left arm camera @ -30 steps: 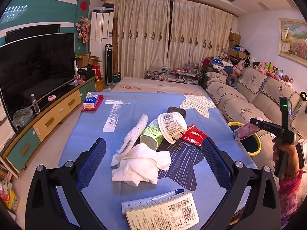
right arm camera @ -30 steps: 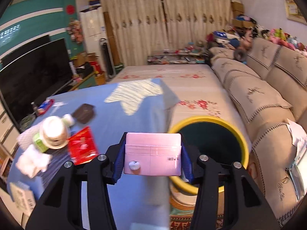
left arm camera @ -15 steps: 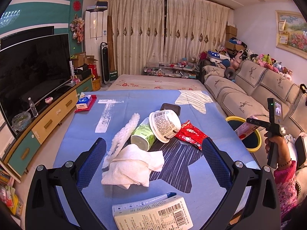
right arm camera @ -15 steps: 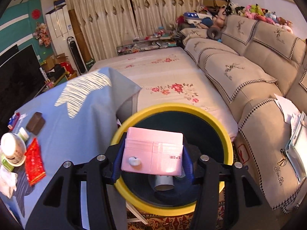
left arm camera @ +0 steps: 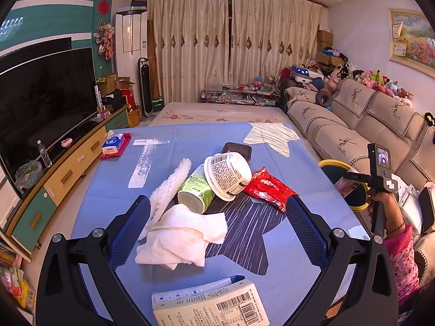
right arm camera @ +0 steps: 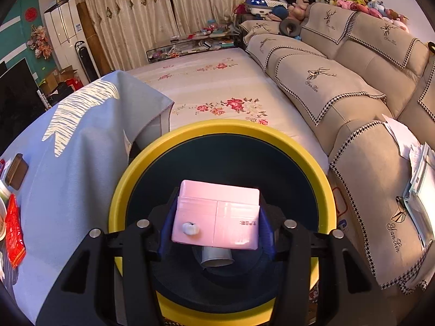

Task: Collect trash
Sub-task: 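Carry the carton over the bin and open the right gripper, then grasp the white receipt card with the left gripper and lift it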

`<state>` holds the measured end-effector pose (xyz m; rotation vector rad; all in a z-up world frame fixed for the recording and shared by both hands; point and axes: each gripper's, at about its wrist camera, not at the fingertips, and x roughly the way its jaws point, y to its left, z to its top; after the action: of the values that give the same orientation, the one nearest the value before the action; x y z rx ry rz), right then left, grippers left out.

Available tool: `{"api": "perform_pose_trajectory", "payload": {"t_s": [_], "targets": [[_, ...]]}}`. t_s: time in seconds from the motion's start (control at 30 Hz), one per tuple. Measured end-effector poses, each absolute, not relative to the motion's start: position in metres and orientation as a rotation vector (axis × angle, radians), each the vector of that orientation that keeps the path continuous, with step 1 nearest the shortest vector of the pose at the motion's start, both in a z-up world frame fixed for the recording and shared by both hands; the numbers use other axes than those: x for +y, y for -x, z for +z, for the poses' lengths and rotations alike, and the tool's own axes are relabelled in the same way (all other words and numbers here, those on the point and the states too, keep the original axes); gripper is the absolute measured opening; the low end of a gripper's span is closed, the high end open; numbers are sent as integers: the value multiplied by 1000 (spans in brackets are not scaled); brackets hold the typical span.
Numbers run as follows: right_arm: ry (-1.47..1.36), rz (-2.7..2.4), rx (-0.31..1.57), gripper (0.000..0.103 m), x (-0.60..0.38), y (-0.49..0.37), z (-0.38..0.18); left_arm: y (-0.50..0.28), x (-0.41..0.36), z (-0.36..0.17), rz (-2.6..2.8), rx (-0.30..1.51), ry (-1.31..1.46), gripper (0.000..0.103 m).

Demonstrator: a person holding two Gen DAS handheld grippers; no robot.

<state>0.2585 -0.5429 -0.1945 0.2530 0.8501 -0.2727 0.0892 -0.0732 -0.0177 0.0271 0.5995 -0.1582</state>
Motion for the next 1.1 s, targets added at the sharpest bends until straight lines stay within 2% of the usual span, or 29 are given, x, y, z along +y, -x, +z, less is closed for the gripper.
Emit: {"api": "perform_pose_trajectory", "payload": {"t_s": [0.03,0.07,0.1,0.7,1.1], "targets": [[-254,-273,854,54,-543,-259,-195,-90,-74,-18,-159,600,-28,98],[-262,-274,852,65,-544,-260,-195,-91,-74,-18,-160,601,-28,98],[-269,-278,845,72,-545,-260,-194,-90,-74,-18,-160,602,-29,98],[-233,-206,737,81,-495,-191,-150,-74,-62,-18,-127,592,-110,98],[-194,-111,706,83,-451,-169,-130,-23,-45,-62,-240,682,-303,98]]}}
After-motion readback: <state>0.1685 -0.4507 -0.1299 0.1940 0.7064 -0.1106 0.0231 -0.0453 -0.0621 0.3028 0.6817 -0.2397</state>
